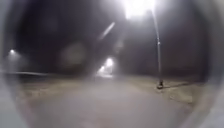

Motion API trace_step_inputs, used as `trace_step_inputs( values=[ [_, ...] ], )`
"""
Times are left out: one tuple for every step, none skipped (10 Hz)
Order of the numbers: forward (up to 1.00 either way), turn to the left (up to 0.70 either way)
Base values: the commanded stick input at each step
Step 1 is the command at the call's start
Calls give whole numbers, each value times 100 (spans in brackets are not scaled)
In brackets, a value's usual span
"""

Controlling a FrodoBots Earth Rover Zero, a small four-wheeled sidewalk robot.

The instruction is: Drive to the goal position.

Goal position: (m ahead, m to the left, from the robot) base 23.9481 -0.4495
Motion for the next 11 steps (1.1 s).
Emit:
trace_step_inputs(
  values=[
    [100,11],
    [100,11],
    [100,7],
    [100,4],
    [100,4],
    [100,4],
    [100,4],
    [100,3],
    [100,1],
    [100,-2],
    [100,-5]
  ],
)
